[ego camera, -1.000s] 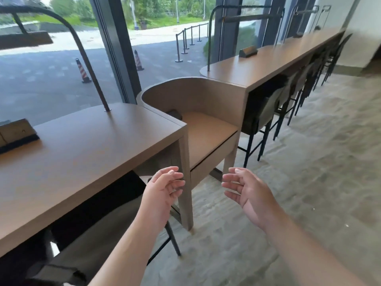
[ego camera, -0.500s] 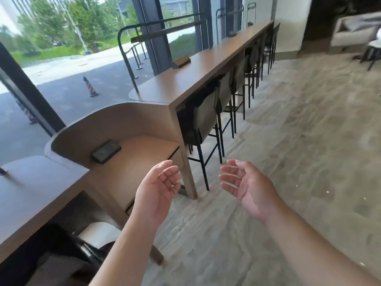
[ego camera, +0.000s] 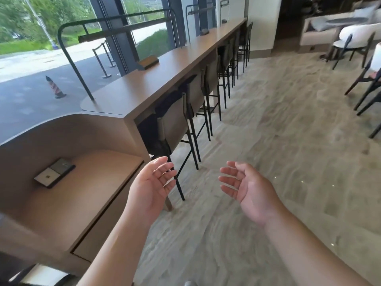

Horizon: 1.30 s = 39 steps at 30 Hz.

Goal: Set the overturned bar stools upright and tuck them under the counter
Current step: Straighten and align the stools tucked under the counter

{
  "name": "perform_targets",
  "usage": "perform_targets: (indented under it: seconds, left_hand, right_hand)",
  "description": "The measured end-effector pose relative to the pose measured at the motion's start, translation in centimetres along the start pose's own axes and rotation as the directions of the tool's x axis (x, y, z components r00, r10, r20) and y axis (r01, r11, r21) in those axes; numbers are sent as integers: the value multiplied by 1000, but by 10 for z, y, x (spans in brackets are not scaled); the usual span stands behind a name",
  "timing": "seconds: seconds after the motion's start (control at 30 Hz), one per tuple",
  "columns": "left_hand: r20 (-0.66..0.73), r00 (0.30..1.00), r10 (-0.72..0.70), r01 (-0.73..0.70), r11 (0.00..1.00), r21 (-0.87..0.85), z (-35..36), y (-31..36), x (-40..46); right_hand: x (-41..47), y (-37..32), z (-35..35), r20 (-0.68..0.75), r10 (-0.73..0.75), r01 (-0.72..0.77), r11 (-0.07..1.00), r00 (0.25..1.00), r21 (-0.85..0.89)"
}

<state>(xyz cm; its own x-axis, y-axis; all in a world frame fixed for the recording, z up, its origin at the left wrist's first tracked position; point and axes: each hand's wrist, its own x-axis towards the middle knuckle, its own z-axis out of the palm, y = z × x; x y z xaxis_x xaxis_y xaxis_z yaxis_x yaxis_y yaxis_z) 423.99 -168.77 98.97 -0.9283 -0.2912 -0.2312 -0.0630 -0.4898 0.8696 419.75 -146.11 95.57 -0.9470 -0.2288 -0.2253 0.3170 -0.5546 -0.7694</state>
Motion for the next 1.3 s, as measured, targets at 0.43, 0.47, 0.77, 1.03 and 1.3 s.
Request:
perform_targets:
  seconds: [0.43, 0.47, 0.77, 1.03, 1.3]
  left_hand:
    - [93, 996, -4, 0, 999, 39, 25, 3, 245]
    - [104, 995, 5, -9, 999, 43, 28, 11, 264]
    - [147, 987, 65, -80, 992, 96, 56, 56, 389]
    - [120, 993, 17, -49, 963, 265, 104, 23, 477]
    - [-28, 997, 73, -64, 965, 255, 196, 4, 591]
  right_hand:
    - [210, -44, 24, -107, -149, 116, 958, 983, -263]
    - [228, -50, 29, -104, -169, 135, 951, 980, -278]
    - [358, -85, 54, -79, -192, 164, 947, 978, -278]
    - [459, -106, 6, -98, -129, 100, 960, 987, -262]
    - [602, -175, -56, -15, -30, 26, 974, 999, -223]
